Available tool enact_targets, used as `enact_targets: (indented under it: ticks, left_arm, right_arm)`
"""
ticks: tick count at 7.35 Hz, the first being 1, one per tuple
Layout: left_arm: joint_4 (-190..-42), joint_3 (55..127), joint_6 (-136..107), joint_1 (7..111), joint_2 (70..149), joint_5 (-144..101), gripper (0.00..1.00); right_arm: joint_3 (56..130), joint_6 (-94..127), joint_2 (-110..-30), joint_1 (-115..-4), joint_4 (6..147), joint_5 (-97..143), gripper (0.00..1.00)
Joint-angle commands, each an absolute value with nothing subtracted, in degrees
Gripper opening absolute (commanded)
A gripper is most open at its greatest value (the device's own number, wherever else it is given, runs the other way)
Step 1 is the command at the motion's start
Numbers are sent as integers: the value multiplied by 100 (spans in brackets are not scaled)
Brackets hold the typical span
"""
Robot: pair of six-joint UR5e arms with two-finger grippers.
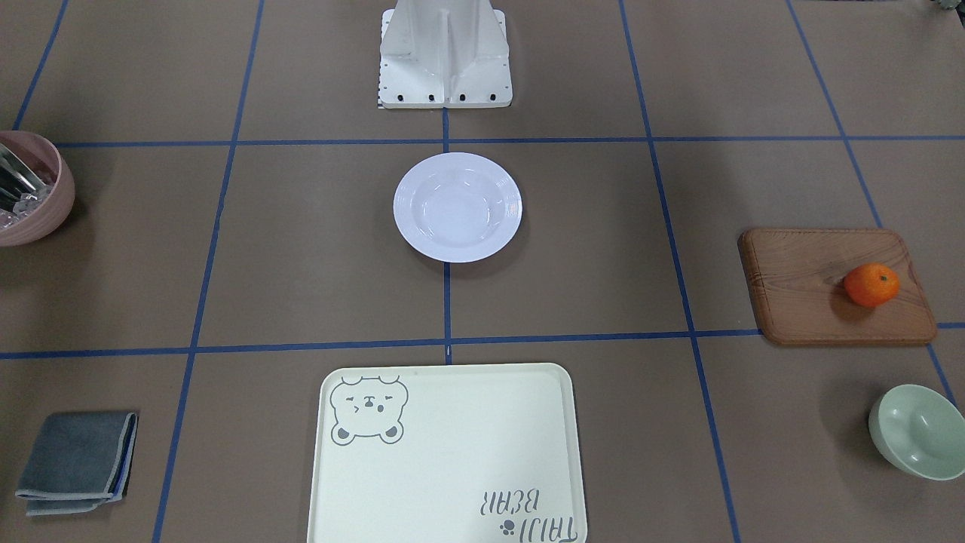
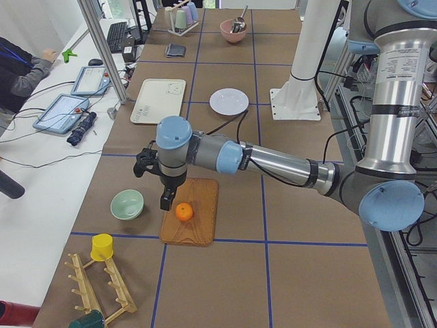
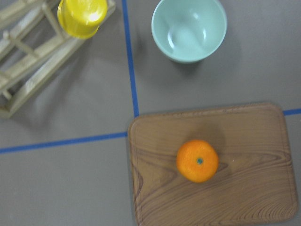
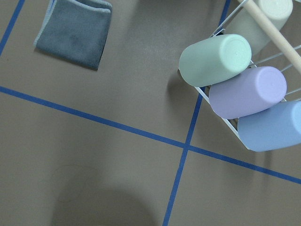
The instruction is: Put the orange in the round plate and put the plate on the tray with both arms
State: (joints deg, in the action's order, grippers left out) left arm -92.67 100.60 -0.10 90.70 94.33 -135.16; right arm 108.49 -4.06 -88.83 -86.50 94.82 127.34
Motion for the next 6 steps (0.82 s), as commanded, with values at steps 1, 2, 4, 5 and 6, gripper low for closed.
enact_targets:
  ticks: [1,2,4,5,6]
  left_arm:
    - [-9849,9923,78,9070,9502,-13527,100]
    - [-10435,9731,53,9070,9440,-13526,100]
    - [-10871,9599,9,8792,9377,-13518,100]
    - [-10968,9554,-26,8467,9308,-13509,99]
    - [-11064,9293,-139,8333,9316,-13465,99]
  right_arm:
    - [10635,-246,-8798,-8657,9239,12718,100]
    - [10626,-229,-8754,-8657,9055,12753,100]
    - [10626,-71,-8815,-8640,8773,12909,100]
    - [10626,547,-8815,-8553,8745,13137,100]
    - [10713,1372,-8798,-8239,8676,13148,100]
